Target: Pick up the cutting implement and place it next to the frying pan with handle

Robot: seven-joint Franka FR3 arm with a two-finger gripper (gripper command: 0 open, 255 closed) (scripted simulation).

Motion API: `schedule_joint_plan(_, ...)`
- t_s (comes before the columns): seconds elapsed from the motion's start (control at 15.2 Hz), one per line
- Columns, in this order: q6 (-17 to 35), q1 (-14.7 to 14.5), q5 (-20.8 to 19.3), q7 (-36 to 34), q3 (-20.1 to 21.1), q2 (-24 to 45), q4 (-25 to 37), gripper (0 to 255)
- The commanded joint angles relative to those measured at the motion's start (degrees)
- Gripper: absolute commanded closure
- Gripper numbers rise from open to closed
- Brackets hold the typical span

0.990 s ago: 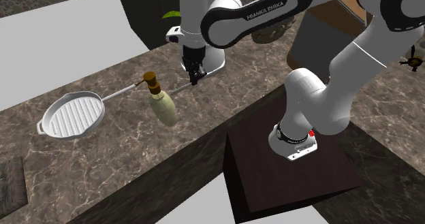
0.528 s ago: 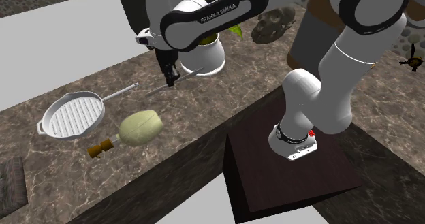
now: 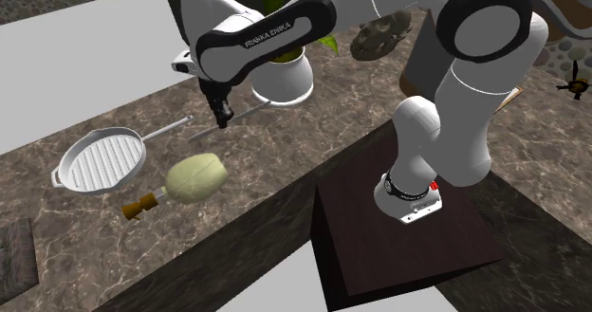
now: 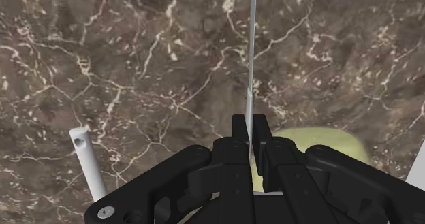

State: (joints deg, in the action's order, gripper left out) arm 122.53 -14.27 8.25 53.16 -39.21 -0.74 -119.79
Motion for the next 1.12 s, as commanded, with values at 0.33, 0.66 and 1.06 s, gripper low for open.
schedule_joint_plan(0.33,4.7,0.2,2.9,2.5,-0.1,3.0,-2.7,255)
schedule_joint_plan(0.66,8.0,0.4,5.5,4.6,0.1,5.4,-4.4,255)
schedule_joint_plan(1.06,9.1,0.6,6.5,5.4,0.2,6.3,-4.8,255)
